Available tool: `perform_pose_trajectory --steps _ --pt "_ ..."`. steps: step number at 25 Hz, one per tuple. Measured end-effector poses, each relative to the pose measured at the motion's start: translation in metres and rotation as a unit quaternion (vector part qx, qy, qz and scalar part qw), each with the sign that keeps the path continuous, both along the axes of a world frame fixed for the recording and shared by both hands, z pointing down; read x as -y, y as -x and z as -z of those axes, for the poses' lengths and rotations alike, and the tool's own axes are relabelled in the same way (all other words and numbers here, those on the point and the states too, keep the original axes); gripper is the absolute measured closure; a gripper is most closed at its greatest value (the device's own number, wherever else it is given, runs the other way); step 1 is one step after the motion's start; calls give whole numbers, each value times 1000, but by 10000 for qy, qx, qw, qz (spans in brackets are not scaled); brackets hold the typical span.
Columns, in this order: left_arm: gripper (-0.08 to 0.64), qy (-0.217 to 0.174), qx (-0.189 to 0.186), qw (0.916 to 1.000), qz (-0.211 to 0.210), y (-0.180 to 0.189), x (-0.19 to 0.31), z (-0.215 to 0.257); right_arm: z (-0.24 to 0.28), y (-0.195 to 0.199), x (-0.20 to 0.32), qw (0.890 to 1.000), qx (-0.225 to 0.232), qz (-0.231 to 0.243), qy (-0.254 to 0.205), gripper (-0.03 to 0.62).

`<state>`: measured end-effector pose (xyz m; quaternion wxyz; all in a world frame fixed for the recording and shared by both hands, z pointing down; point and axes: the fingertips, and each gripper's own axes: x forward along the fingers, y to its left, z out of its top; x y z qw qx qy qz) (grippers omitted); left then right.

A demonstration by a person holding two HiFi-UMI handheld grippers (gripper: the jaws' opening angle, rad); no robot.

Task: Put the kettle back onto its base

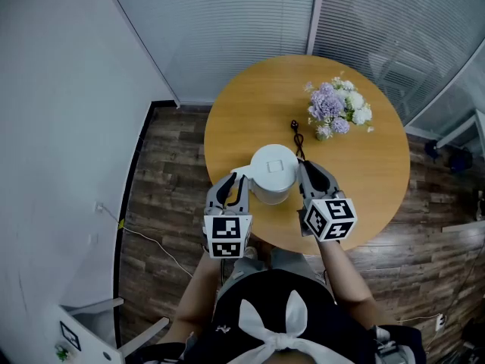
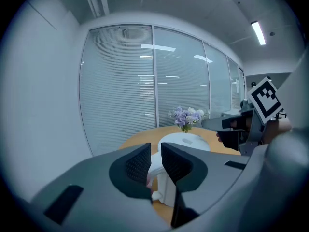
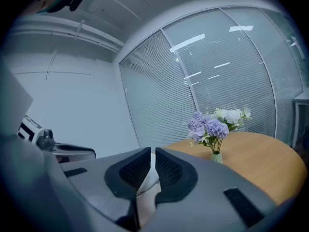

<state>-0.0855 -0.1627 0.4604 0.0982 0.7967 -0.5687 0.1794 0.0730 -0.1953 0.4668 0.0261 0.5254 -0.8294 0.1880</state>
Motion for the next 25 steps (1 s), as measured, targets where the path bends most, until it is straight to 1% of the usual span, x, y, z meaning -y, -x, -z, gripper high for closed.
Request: perform_pose_trajectory --steps 4,8,10,14,16,19,25 --pt "502 -174 -202 9996 -88 -13 4 17 9 13 -8 9995 -173 214 -163 555" --pt "517 -218 -96 9996 -140 -23 5 24 16 28 -17 9979 -334 481 -286 565" --pt "523 -217 -117 9996 -144 -26 4 25 20 36 -21 9967 -374 631 -352 566" --pt "529 -165 -524 9980 -302 -34 3 29 28 46 -27 9942 -498 810 -511 568" --pt "531 -152 -642 9971 -381 -37 2 29 30 48 -30 9932 -562 859 -551 568" --pt "531 -125 -668 9964 -512 -43 1 28 30 51 -33 9923 -608 913 -567 569" --pt "531 -145 -592 9959 -667 -52 -4 27 29 53 -38 9918 -628 972 -545 569"
